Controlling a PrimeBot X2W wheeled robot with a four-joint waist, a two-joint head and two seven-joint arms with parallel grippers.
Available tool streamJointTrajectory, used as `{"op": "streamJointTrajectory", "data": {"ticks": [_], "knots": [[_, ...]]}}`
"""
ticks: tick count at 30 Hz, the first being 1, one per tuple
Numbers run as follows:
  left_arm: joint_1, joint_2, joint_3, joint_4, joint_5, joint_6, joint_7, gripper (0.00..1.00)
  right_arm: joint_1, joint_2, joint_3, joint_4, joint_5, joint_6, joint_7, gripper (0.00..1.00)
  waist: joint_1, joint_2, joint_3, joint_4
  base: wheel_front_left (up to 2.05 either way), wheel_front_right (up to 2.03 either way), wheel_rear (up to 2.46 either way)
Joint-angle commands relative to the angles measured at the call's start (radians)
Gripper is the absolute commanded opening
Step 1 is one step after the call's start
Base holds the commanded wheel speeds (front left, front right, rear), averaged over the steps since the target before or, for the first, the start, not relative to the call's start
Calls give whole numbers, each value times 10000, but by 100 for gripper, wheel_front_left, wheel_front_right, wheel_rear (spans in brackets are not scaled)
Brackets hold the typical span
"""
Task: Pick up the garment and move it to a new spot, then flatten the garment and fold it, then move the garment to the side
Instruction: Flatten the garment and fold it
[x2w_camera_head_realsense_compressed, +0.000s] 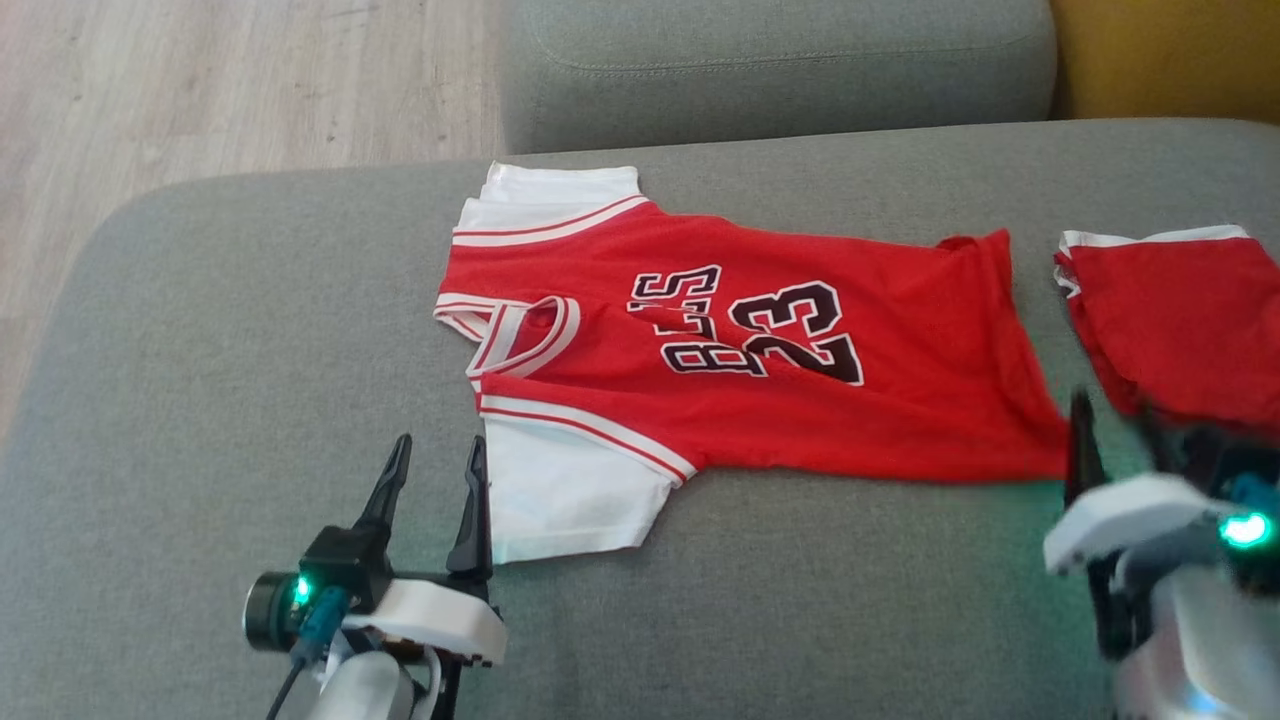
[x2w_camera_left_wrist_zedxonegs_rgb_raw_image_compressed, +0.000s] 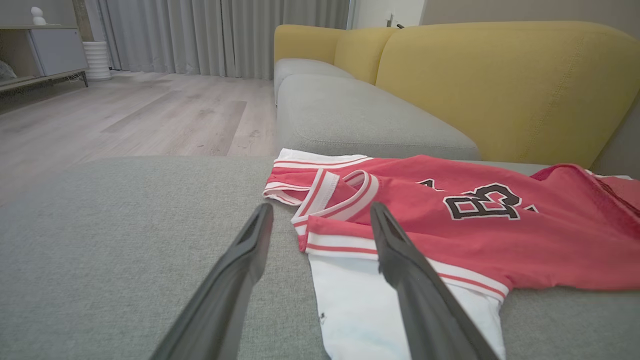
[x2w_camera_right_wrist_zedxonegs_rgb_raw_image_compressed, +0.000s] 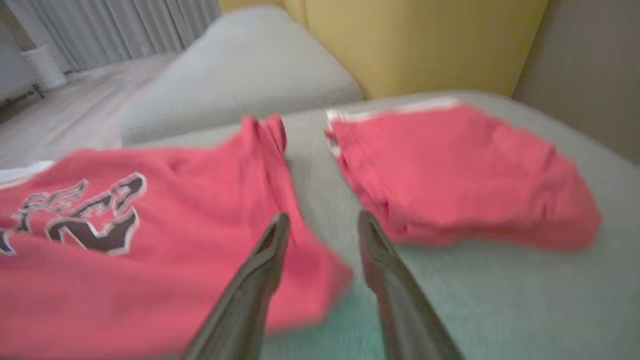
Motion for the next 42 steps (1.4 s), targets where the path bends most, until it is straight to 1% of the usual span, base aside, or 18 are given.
{"op": "streamJointTrajectory", "data": {"ticks": [1,3,4,7,9,13,17,20,25,36,40,41,42], "knots": [[-188,34,215,-347,-102,89,-95,100,-298,-28,698,-1482,133,-19,-20,100,1,-1,14,66,0,0,0],[-206,34,189,-357,-108,92,-95,100,-86,-28,1105,-2562,234,-19,-31,100,1,-1,27,123,0,0,0],[-206,34,189,-357,-108,92,-95,100,-86,-28,1105,-2562,234,-19,-31,100,1,-1,27,123,0,0,0],[-255,33,146,-369,-102,86,-95,100,354,-28,1661,-3828,151,-19,-143,100,1,-1,62,243,0,0,0],[-289,33,117,-381,-99,71,-95,100,726,-28,1922,-4323,62,-19,-279,100,1,-1,100,322,0,0,0],[-323,33,106,-410,-69,80,-95,100,1351,-28,2210,-4810,47,-19,-556,100,1,-1,237,381,0,0,0],[-388,37,57,-333,-6,24,-95,100,1592,-28,2262,-4867,120,-19,-632,100,1,-1,413,317,0,0,0],[-529,47,-71,-45,-28,-153,-16,100,1574,-28,2355,-4858,135,-19,-641,100,1,-1,586,227,0,0,0],[-883,113,-388,622,-40,-486,710,100,1470,-28,2389,-4842,227,-19,-679,100,1,-1,902,59,0,0,0],[-1214,270,-555,1993,-53,-135,2508,100,1308,-28,2440,-4550,285,-19,-798,100,1,-1,1232,-267,0,0,0],[-1085,274,-671,2135,-148,-171,3129,100,1286,-28,2437,-4433,308,-19,-823,100,1,-1,1165,-295,0,0,0],[-1047,268,-710,2117,-185,-217,3252,82,1289,-28,2421,-4398,311,-19,-827,100,1,-1,1132,-282,0,0,0],[-1012,263,-748,2065,-216,-263,3331,17,1298,-28,2400,-4357,314,-19,-825,100,1,-1,1094,-267,0,0,0]]}}
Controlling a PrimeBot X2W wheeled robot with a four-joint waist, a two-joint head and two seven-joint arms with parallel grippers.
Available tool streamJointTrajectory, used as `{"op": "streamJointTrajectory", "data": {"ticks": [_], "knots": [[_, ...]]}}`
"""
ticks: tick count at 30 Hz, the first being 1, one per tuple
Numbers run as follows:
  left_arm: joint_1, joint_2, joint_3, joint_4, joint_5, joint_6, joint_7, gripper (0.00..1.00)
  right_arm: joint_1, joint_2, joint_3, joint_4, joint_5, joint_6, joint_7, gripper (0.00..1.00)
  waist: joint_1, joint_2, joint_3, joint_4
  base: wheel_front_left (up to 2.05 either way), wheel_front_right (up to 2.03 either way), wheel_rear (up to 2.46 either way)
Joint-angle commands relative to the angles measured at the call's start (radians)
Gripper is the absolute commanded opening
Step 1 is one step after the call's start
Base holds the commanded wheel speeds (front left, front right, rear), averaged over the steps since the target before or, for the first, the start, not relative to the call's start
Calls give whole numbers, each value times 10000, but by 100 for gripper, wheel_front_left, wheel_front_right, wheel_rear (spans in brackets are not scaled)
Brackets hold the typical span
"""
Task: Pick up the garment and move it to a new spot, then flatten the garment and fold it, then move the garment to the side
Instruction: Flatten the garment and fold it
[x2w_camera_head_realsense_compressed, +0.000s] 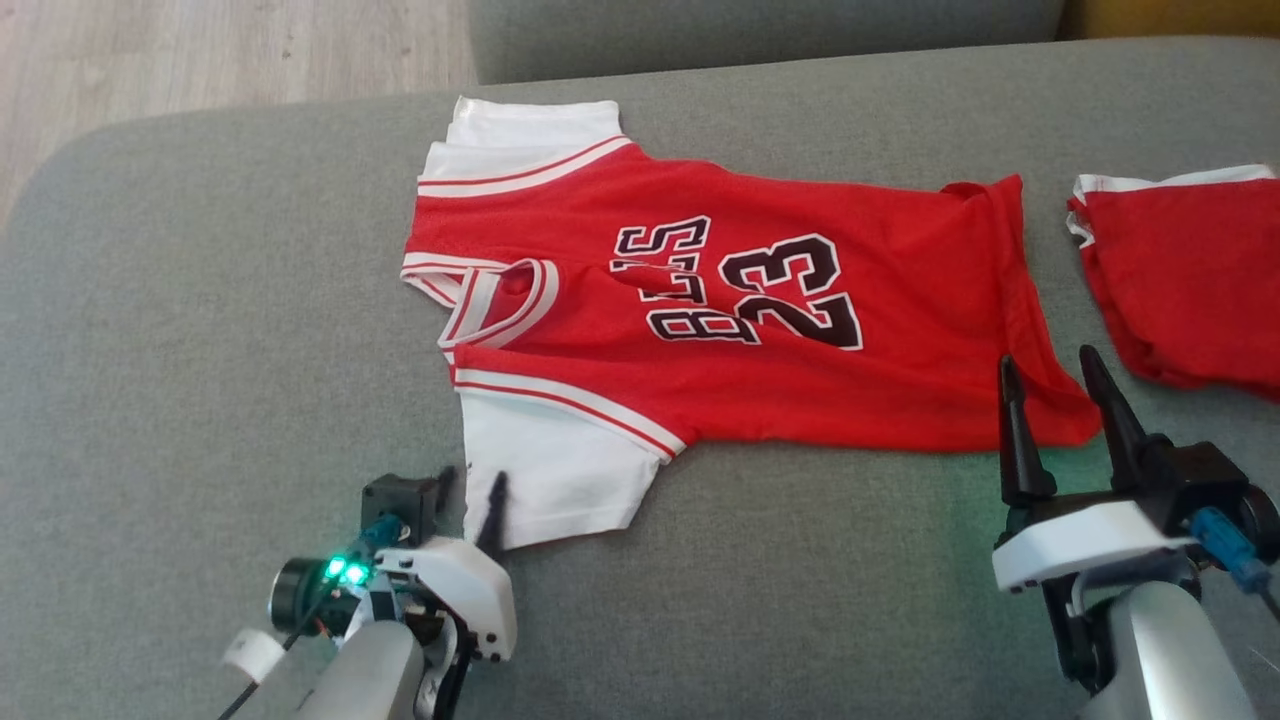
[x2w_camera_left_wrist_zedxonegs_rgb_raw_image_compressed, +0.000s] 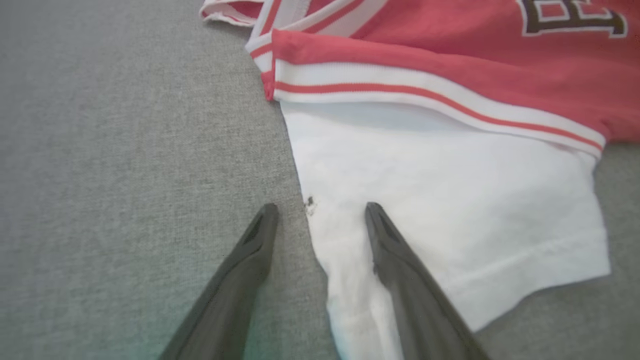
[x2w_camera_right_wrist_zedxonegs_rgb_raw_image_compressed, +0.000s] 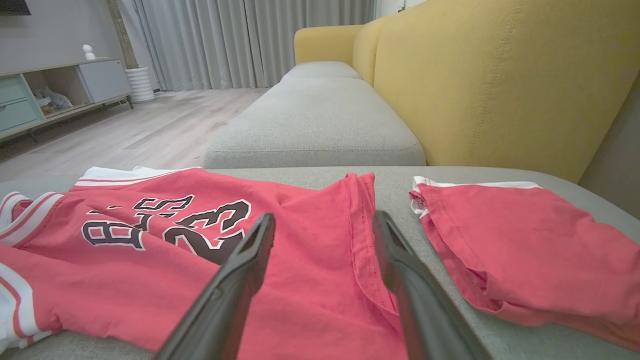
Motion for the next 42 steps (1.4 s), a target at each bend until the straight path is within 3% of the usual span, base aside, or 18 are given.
{"op": "streamJointTrajectory", "data": {"ticks": [1,7,15,19,30,42], "knots": [[192,153,105,45,-123,-87,390,0,-308,-37,155,-206,60,-19,-94,100,0,-1,-101,46,0,0,0],[247,167,229,-673,-274,-39,-100,0,-281,-37,-121,102,-26,-19,70,100,0,-1,-341,153,0,0,0],[313,224,820,-2207,-556,149,-2154,0,-52,-37,-755,956,-436,-19,797,100,0,-1,-727,327,0,0,0],[353,233,984,-2827,-574,236,-2680,0,-20,-37,-968,1353,-624,-19,1133,100,0,-1,-713,437,0,0,0],[437,221,871,-3195,-577,163,-2918,0,-106,-37,-1142,2333,-816,-19,1706,100,0,-1,-494,589,0,0,0],[264,260,703,-3209,-568,81,-2963,0,-894,-37,-1606,3752,-777,-19,1439,100,0,-1,-212,734,0,0,0]]}}
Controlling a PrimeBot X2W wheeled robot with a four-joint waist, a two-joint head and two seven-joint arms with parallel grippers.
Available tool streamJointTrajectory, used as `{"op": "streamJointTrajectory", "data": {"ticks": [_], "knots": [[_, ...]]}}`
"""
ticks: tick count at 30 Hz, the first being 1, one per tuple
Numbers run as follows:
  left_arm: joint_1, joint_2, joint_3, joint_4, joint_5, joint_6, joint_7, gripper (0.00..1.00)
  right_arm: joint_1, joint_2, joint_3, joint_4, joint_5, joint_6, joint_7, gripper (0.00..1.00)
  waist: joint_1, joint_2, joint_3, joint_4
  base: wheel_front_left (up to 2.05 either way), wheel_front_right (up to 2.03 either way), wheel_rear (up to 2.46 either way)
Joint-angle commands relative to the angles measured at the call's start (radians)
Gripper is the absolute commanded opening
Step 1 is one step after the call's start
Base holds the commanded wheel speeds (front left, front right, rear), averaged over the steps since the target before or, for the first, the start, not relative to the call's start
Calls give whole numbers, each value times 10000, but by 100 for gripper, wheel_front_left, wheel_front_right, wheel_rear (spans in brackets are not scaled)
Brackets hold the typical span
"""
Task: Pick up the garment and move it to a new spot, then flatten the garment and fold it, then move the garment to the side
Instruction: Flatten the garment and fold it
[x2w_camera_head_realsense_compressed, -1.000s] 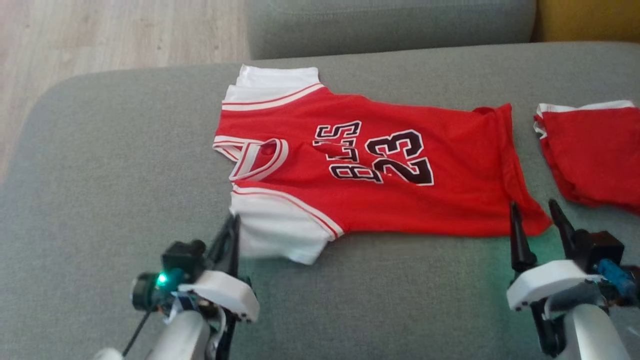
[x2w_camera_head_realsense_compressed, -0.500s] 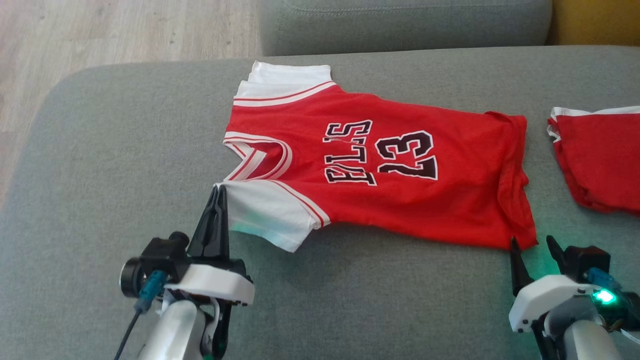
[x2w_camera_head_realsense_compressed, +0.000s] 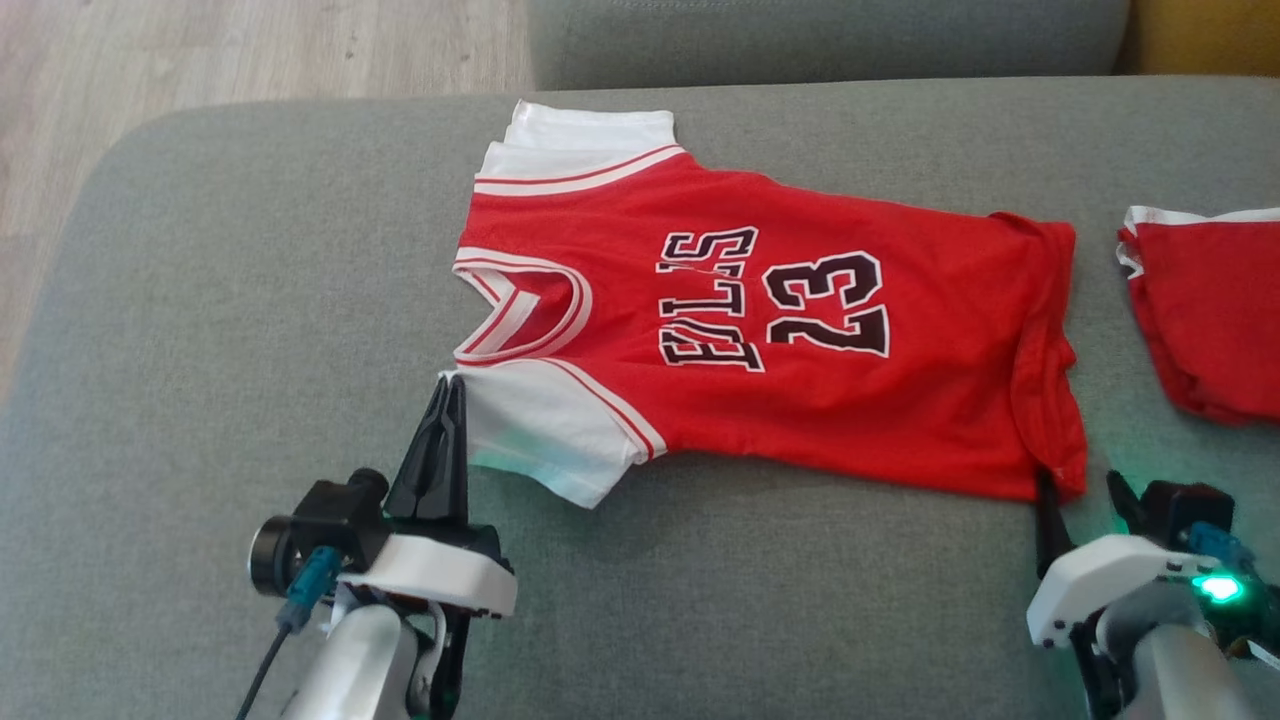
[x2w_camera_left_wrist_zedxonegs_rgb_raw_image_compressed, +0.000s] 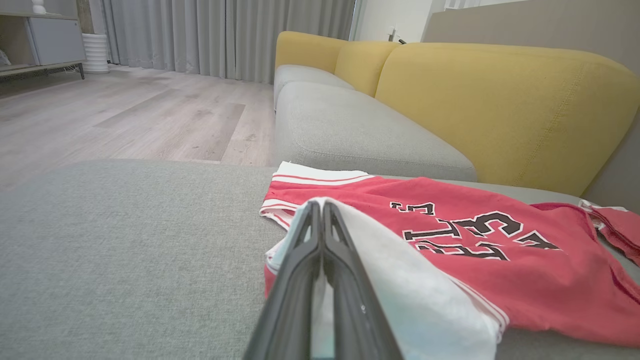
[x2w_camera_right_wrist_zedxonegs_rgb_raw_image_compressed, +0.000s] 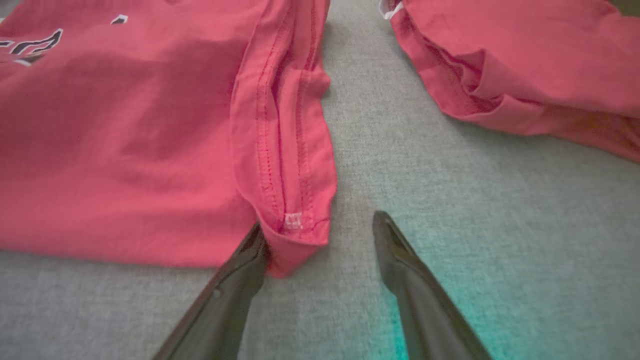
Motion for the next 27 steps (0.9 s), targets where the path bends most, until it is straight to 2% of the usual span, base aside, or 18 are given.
{"op": "streamJointTrajectory", "data": {"ticks": [1,3,4,5,6,12,16,20,27], "knots": [[-465,196,273,-341,-16,-18,-124,0,-261,-45,242,82,25,-19,-80,100,0,-1,48,24,0,0,0],[-500,213,245,-331,1,-19,-130,0,-408,-45,242,347,150,-19,-186,100,0,-1,76,45,0,0,0],[-513,219,231,-322,10,-18,-133,0,-477,-45,249,492,234,-19,-224,57,0,-1,77,51,0,0,0],[-519,223,219,-309,15,-16,-136,0,-541,-45,261,636,335,-19,-270,25,0,-1,64,55,0,0,0],[-520,230,212,-288,15,-17,-139,0,-601,-45,305,775,445,-19,-335,0,0,-1,38,55,0,0,0],[-438,342,291,-113,-42,30,-152,0,-839,-45,622,1187,1171,-19,-704,0,0,-1,-269,-29,0,0,0],[-373,445,411,-73,-183,38,-142,0,-1015,-45,1223,949,2163,-19,-846,0,0,-1,-649,-136,0,0,0],[-518,451,663,-299,-726,-211,61,0,-1132,-45,1819,-57,3280,-19,-779,0,0,-1,-1076,-185,0,0,0],[-1985,674,1307,-1237,-1721,-530,1035,0,-1915,-45,2063,-2827,3971,-19,171,0,0,-1,-1633,-291,0,0,0]]}}
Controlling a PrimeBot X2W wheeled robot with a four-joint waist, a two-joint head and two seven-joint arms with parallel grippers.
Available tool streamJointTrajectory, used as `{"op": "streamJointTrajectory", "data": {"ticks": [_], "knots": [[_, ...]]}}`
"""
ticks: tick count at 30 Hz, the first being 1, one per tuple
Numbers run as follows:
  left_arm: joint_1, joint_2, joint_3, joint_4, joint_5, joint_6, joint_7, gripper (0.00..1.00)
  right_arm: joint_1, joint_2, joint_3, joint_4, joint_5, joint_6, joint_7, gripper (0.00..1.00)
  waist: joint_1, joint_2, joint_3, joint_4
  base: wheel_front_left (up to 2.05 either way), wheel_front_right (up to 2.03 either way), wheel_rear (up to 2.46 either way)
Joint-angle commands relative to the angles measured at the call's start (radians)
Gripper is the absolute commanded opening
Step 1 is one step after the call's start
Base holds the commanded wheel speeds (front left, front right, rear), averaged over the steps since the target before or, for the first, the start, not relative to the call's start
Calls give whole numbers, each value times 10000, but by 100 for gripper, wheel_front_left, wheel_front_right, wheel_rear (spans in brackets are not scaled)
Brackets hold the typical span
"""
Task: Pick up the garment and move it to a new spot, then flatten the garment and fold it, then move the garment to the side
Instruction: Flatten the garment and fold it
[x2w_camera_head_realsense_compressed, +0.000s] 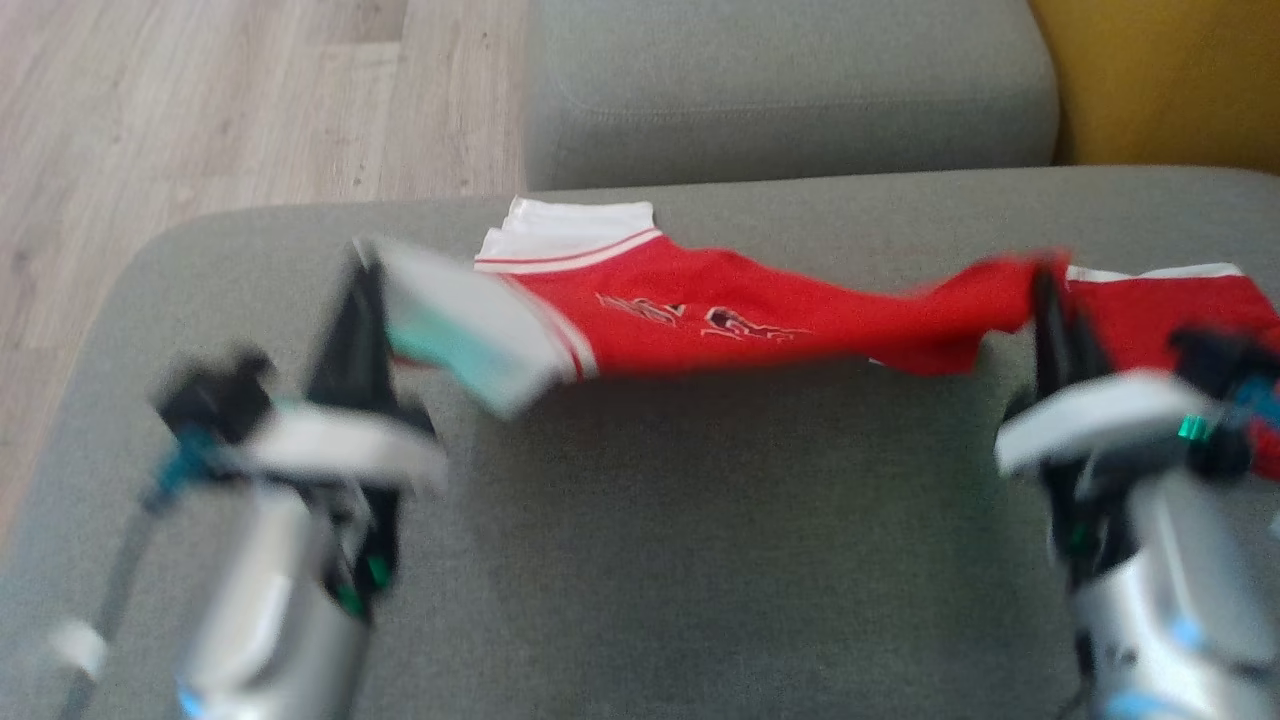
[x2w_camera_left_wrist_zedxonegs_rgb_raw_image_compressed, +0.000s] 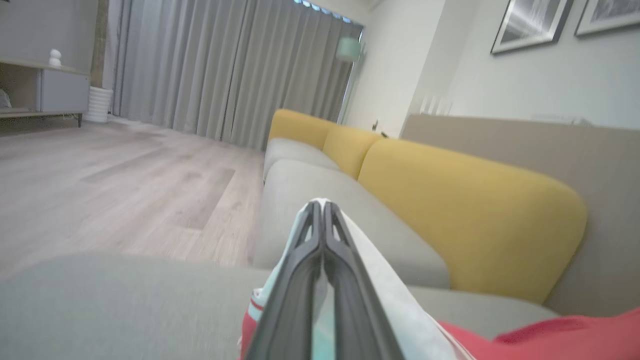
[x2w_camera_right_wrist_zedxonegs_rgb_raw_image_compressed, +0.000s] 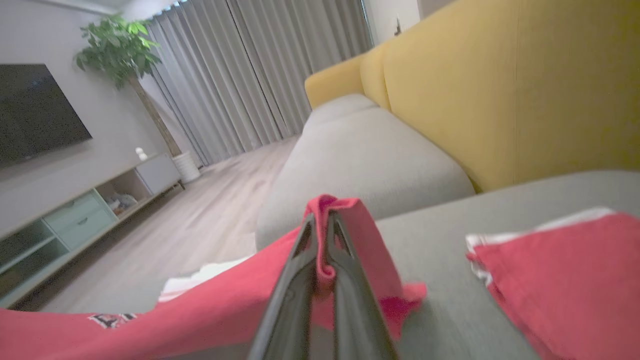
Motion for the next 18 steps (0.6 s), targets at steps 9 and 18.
{"op": "streamJointTrajectory", "data": {"ticks": [9,18], "knots": [[-3350,497,1361,-2312,-1180,153,1209,0,-2313,-536,181,-3731,-59,-19,1393,0,1,-1,-438,-116,0,0,0],[-3103,912,1799,-4529,-1685,954,2791,0,-1452,-603,-335,-6342,-185,-19,3099,0,1,-1,5,-58,0,0,0]]}}
